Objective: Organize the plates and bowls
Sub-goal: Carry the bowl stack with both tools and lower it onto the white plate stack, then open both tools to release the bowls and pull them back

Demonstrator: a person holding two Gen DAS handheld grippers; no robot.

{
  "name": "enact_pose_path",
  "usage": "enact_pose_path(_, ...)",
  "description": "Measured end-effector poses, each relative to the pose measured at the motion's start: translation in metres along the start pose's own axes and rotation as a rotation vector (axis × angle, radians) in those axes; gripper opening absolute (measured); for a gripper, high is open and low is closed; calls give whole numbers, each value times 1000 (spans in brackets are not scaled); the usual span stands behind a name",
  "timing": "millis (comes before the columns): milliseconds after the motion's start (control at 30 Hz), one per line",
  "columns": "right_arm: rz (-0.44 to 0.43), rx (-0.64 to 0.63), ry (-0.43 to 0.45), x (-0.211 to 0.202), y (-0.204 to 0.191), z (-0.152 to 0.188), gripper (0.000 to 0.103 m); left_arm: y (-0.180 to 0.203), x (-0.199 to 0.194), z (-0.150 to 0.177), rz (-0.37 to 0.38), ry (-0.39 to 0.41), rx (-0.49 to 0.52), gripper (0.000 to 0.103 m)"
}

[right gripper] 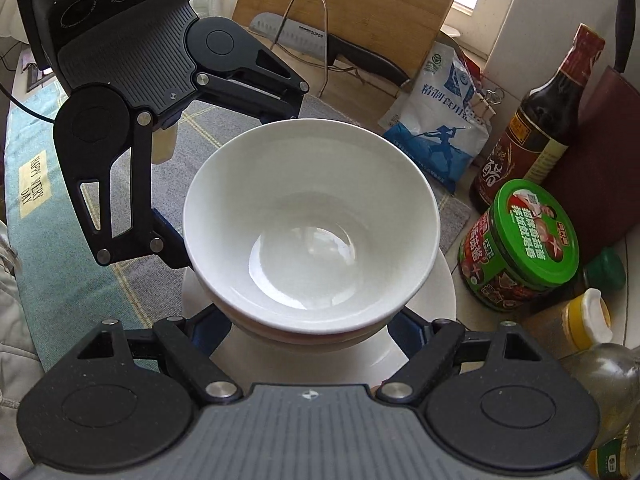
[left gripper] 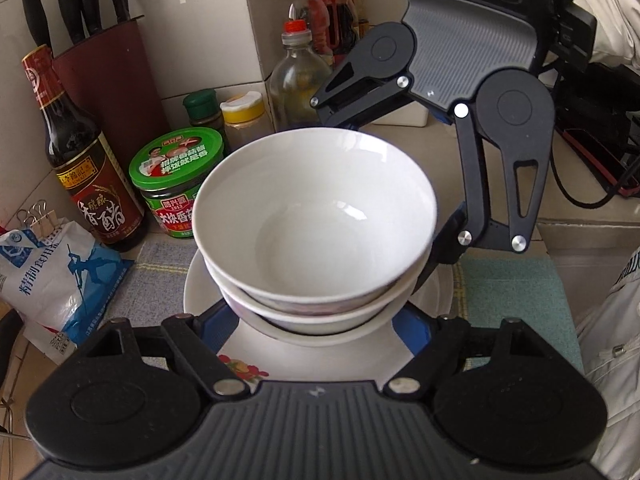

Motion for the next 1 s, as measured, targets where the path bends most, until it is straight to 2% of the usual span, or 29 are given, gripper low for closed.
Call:
enact_pose_path(300, -8, 37, -2, 8, 13, 1, 88, -7, 9, -2, 7, -1, -31, 83)
enact_pose_path(467, 5, 39, 4, 9, 13, 2, 89, -9, 9, 2, -6, 16, -81, 84)
enact_pose_path(533, 4, 55, 11, 8, 12, 1, 96, -5, 7, 4, -32, 27, -71, 84)
enact_pose_path(600, 16, 77, 14, 6, 10, 0, 100, 0, 3, 5, -70, 39, -59, 87)
enact_pose_path(700, 58, 115, 12, -1, 4, -1, 102, 6, -14, 9, -119, 100, -66, 93)
enact_pose_path(800, 119, 148, 11, -13, -12, -4, 103, 11, -41, 15, -160, 166, -116, 96)
enact_pose_path(867, 201, 184, 4, -21, -25, -9, 103, 16, -61, 19, -200, 221, -151, 98)
enact_pose_path(900, 234, 209, -2, -24, -29, -11, 103, 19, -72, 22, -235, 257, -173, 102)
enact_pose_path(1000, 379, 344, -17, -35, -46, -19, 103, 29, -96, 23, -359, 272, -231, 102)
Point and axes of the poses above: each gripper's, at about its wrist camera, not at the fingertips, and x roughly the way its jaws point, y to its right, z to its underside, the point moved 2 cm from there along x, roughly the way its jaws point, and after that the axes turned 6 degrees about x, right-handed, at the moved point
